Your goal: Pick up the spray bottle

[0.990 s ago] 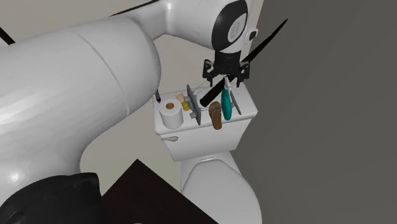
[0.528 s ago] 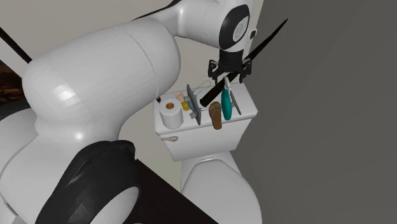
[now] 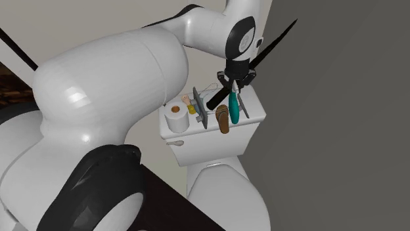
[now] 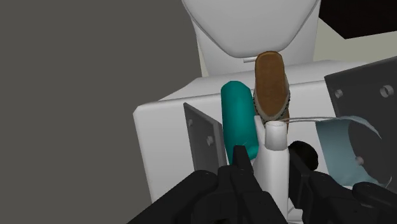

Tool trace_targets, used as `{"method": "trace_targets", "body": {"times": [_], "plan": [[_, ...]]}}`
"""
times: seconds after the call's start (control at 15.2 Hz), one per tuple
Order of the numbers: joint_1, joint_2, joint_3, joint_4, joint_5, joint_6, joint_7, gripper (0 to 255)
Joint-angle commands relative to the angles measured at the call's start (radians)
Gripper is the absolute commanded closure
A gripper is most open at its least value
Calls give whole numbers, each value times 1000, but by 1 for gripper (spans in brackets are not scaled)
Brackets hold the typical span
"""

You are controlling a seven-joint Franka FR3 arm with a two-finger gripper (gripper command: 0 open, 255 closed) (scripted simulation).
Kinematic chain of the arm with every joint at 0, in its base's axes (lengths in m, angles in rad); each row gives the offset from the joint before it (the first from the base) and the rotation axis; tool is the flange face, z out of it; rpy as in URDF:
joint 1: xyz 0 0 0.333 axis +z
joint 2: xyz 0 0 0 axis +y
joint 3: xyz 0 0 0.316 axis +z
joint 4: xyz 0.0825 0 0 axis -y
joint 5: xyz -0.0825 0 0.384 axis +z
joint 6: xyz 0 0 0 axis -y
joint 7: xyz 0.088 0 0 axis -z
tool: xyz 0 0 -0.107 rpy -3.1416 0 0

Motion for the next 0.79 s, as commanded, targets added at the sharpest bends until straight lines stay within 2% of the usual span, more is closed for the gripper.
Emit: {"method": "trace_targets", "body": {"times": [0.0,0.4,0.73], "plan": [[0,0,0,-2,0,1,0,255],[0,3,0,4,0,-1,0,255],[0,2,0,70,1,-68,-3,255]]}}
